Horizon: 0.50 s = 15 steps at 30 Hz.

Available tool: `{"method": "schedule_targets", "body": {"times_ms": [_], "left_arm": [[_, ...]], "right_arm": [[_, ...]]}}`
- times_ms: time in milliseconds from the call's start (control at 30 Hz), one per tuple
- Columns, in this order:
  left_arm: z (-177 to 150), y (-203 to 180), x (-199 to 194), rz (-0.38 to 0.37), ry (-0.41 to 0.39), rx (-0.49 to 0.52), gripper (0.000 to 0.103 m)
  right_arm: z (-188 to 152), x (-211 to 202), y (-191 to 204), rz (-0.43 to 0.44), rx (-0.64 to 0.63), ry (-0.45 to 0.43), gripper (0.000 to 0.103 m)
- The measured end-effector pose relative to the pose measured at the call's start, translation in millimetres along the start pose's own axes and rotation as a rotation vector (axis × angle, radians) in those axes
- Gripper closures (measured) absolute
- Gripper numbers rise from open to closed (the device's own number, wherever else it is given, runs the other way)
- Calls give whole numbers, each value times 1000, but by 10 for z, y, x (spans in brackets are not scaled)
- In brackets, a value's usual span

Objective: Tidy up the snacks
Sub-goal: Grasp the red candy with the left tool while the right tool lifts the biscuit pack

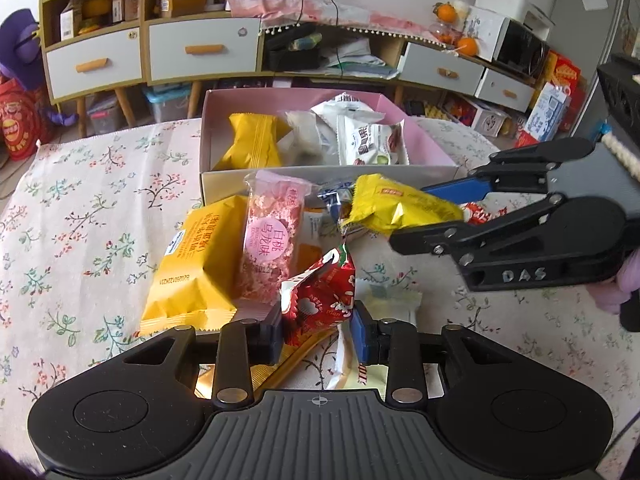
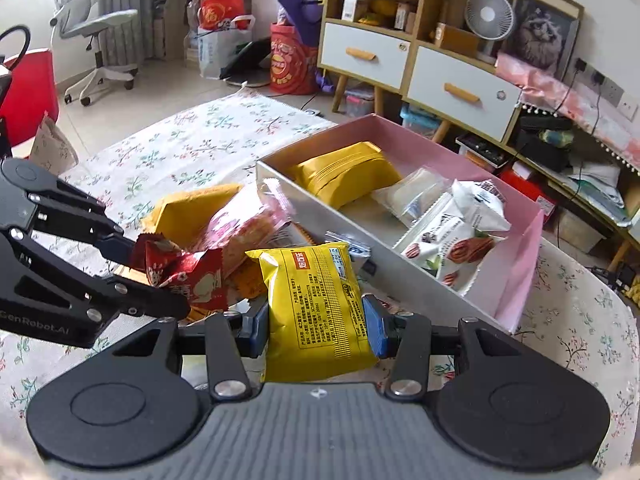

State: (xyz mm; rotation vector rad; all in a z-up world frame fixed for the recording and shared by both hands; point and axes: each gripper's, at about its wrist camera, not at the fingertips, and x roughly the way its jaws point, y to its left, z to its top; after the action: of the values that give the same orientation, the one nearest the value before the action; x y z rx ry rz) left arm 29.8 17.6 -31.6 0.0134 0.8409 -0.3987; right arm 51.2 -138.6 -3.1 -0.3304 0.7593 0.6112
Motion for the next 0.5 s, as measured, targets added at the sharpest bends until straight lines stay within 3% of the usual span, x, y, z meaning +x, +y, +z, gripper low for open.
{"method": "schedule_targets", "body": {"times_ms": [233, 500], "left_arm": [[-3, 3, 116, 24, -20, 5, 63], [-20, -26, 217, 48, 2, 45, 63]], "right_arm": [[-64, 32, -40, -8, 14, 24, 59], [-125, 74, -77, -15, 30, 49, 59]]}}
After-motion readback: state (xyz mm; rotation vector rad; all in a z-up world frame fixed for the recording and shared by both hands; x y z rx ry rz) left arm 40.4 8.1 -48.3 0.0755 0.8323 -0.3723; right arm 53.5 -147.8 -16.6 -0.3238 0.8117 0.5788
